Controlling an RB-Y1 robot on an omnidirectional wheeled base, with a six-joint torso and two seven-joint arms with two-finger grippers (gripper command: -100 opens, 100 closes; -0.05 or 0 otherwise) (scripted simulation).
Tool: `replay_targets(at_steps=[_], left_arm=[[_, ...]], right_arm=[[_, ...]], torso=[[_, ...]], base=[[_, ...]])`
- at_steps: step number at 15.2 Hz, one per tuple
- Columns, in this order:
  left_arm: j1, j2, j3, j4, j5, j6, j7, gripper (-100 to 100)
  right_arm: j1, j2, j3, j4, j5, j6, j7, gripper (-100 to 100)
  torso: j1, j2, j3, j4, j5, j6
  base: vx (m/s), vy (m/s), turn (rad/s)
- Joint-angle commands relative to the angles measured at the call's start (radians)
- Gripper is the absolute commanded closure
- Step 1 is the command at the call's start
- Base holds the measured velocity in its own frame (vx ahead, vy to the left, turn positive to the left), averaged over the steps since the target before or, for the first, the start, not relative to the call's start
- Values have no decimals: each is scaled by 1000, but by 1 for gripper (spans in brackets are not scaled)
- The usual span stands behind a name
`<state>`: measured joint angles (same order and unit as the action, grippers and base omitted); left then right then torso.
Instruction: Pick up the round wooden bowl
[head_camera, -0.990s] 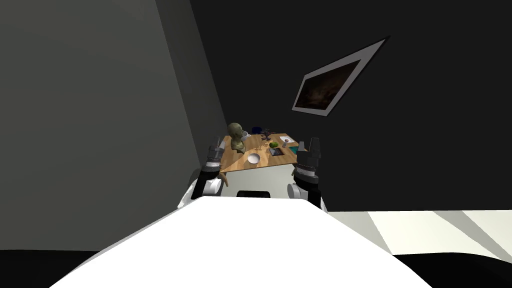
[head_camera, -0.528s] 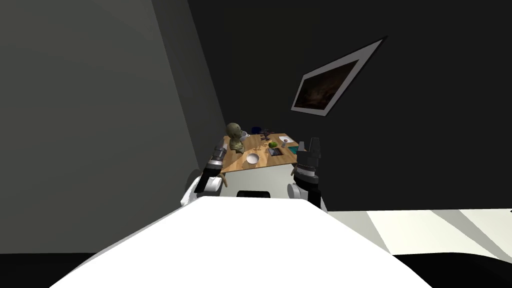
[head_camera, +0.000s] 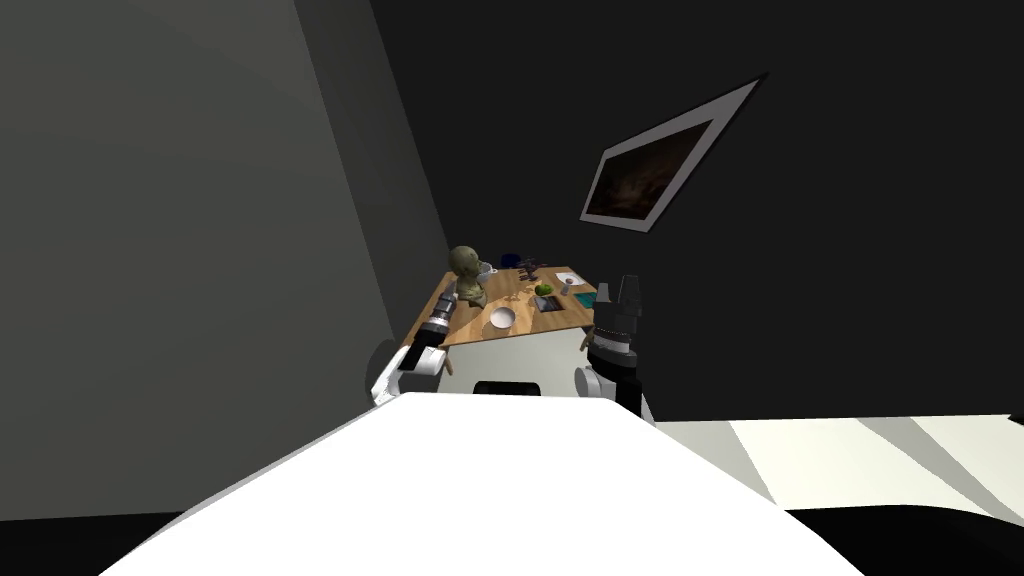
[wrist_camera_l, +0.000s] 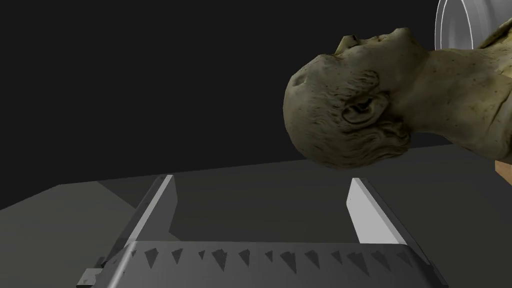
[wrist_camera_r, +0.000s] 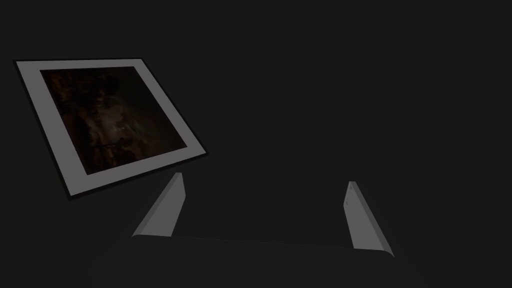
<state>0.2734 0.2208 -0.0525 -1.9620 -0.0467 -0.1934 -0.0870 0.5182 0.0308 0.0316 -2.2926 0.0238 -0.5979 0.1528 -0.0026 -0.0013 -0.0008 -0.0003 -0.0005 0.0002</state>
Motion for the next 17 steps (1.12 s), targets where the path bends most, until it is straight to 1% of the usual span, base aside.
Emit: replay_targets(at_steps=[1, 2, 3, 4, 5, 7, 8, 9, 10, 11, 12, 13, 14, 15, 16, 17], left_arm=[[-17, 2, 0, 26, 0, 50, -7, -100], [-17, 2, 0, 26, 0, 51, -7, -100], [-39, 6, 1, 58, 0, 88, -13, -100], [-39, 6, 1, 58, 0, 100, -13, -100], [-62, 8, 2, 89, 1, 127, -20, -100], [-62, 8, 2, 90, 1, 151, -20, -100], [-85, 9, 4, 122, 2, 181, -26, -100], [-85, 9, 4, 122, 2, 201, -26, -100], [-108, 10, 5, 155, 3, 227, -33, -100], [-108, 10, 5, 155, 3, 251, -33, -100], [-108, 10, 5, 155, 3, 255, -33, -100], [-132, 9, 6, 189, 4, 285, -39, -100], [-132, 9, 6, 189, 4, 305, -39, -100], [-132, 9, 6, 189, 4, 307, -39, -100], [-155, 7, 7, 223, 5, 339, -46, -100], [-155, 7, 7, 223, 5, 356, -46, -100]], right_arm=[[0, 0, 0, 0, 0, 0, 0, 0], [0, 0, 0, 0, 0, 0, 0, 0], [0, 0, 0, 0, 0, 0, 0, 0], [0, 0, 0, 0, 0, 0, 0, 0], [0, 0, 0, 0, 0, 0, 0, 0], [0, 0, 0, 0, 0, 0, 0, 0], [0, 0, 0, 0, 0, 0, 0, 0], [0, 0, 0, 0, 0, 0, 0, 0], [0, 0, 0, 0, 0, 0, 0, 0], [0, 0, 0, 0, 0, 0, 0, 0], [0, 0, 0, 0, 0, 0, 0, 0], [0, 0, 0, 0, 0, 0, 0, 0], [0, 0, 0, 0, 0, 0, 0, 0], [0, 0, 0, 0, 0, 0, 0, 0], [0, 0, 0, 0, 0, 0, 0, 0], [0, 0, 0, 0, 0, 0, 0, 0]], torso=[[0, 0, 0, 0, 0, 0], [0, 0, 0, 0, 0, 0], [0, 0, 0, 0, 0, 0], [0, 0, 0, 0, 0, 0], [0, 0, 0, 0, 0, 0], [0, 0, 0, 0, 0, 0], [0, 0, 0, 0, 0, 0], [0, 0, 0, 0, 0, 0], [0, 0, 0, 0, 0, 0], [0, 0, 0, 0, 0, 0], [0, 0, 0, 0, 0, 0], [0, 0, 0, 0, 0, 0], [0, 0, 0, 0, 0, 0], [0, 0, 0, 0, 0, 0], [0, 0, 0, 0, 0, 0], [1, 0, 0, 0, 0, 0]], base=[[10, -34, -14], [7, -24, -4], [6, -28, -12], [8, -29, -14], [11, -38, -18], [8, -32, -9], [8, -26, -12], [11, -29, -15], [10, -34, -23], [9, -36, -14], [8, -27, -3], [9, -32, -10], [9, -36, -17], [8, -24, -5], [9, -24, -13], [10, -25, -16]])
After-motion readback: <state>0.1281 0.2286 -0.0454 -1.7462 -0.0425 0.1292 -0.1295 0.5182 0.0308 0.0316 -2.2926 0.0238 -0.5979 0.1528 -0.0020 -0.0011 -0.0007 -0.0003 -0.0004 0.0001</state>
